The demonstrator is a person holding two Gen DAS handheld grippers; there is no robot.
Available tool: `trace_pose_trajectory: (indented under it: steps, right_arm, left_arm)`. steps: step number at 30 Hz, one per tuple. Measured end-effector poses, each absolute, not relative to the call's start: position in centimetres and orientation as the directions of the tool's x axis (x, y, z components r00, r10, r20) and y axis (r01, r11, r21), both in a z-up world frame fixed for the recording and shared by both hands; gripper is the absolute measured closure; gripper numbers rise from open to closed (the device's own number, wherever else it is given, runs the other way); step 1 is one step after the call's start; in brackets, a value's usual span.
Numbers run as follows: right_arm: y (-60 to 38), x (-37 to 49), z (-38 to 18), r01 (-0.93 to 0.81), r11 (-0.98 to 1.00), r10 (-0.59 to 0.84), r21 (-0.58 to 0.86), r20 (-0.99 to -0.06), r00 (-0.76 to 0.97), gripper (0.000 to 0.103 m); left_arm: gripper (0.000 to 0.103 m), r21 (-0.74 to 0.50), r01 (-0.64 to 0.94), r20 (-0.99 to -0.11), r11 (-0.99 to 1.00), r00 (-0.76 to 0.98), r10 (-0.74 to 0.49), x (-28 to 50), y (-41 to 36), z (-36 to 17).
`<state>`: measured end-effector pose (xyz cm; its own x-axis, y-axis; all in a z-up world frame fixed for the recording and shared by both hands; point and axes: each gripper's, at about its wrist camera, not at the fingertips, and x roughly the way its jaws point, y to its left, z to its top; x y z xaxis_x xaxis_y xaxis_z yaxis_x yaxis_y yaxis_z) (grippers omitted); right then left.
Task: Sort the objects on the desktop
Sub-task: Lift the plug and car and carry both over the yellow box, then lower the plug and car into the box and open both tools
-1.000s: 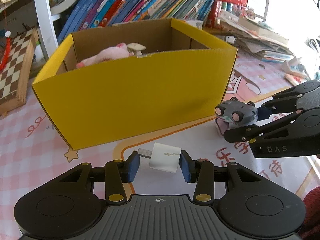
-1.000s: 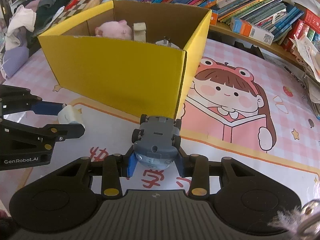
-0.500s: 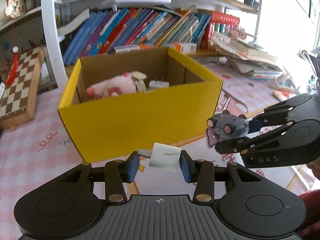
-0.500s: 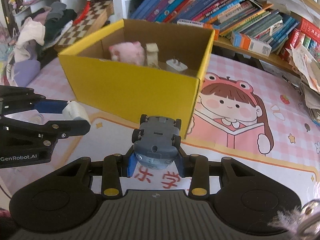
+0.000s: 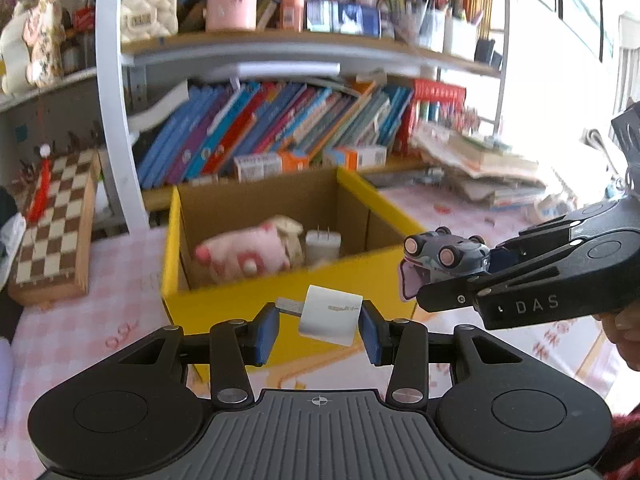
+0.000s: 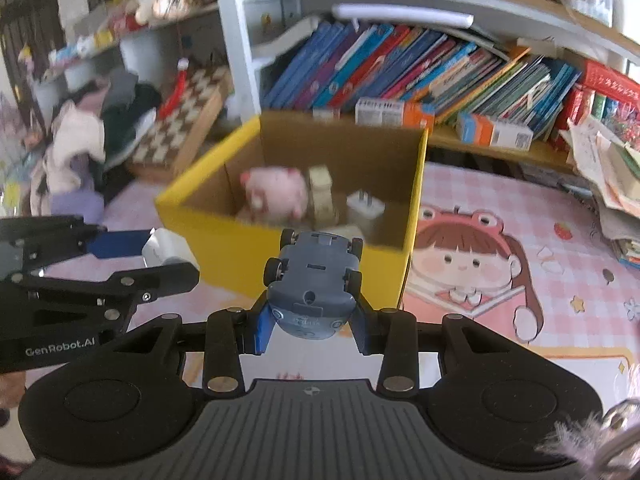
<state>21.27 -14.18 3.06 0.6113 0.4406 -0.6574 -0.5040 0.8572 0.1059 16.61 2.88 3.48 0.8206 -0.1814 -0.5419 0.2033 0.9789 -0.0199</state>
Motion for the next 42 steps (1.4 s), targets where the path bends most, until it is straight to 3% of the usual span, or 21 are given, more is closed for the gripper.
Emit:
trace_pose_trajectory:
  steps: [11,20,30,42]
  right_arm:
    - [-12.5,26.3,5.6,-0.532,0.845,0.451,0.051,-0.603,0.658,0.066]
    - [-9.8,33.1,3.0,-0.575,0.818,0.434,0.022,-0.679,0.592,0.066]
    - [-6.0,38.1,-1.3,-0.696,0.704,0.344,-0.137,-0.793,0.504,0.066]
    - [-3.8,40.5,-2.3,-0.734,0.658,0.325,-0.169,-0.815,0.480,0.066]
  left_arm:
    - [0.061,0.025,0.198,-0.472,0.980,0.866,-0.163,20.6,4.4,5.7]
    - [0.061,0.008,0.192,-0.554,0.981,0.818,-0.156,25.4,5.0,3.4]
    - [0.061,-0.015,0.188,-0.659,0.982,0.736,-0.151,28.6,5.4,0.5]
    - [0.061,-0.068,0.178,-0.692,0.982,0.700,-0.175,30.0,5.7,-0.5]
